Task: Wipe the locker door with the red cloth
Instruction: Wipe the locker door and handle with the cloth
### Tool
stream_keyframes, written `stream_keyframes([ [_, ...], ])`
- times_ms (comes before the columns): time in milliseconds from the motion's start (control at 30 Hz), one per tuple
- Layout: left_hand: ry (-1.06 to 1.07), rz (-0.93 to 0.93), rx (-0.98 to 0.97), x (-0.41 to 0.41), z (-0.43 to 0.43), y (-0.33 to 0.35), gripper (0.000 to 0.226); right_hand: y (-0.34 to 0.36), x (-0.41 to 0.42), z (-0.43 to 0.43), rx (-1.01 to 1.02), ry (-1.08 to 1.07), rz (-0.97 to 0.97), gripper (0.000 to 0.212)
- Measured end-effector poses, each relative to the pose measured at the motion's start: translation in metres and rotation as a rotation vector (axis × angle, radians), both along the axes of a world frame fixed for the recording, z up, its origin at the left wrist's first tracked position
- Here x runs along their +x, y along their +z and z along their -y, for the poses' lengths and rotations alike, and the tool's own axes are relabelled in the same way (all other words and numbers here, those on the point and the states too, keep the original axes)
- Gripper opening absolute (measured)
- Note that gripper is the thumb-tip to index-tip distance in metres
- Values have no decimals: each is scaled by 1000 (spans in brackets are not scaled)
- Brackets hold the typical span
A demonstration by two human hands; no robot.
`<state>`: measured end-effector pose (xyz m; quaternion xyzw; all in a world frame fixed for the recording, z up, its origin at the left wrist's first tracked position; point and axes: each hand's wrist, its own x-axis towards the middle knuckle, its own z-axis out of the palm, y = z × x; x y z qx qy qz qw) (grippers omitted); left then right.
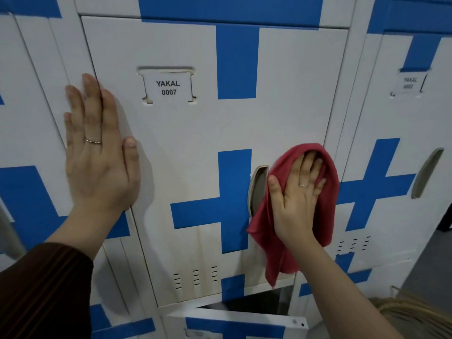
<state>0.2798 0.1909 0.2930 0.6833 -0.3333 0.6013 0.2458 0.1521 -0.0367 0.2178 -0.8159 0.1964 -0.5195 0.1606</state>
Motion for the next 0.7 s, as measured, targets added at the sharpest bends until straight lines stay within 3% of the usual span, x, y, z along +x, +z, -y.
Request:
stream_keyframes([
  [567,3,-36,-3,-1,0,-1,51,28,-4,7,19,45,-7,66],
  [700,14,-35,0,-1,0,-1,52,3,-11,3,11,0,-98,65],
])
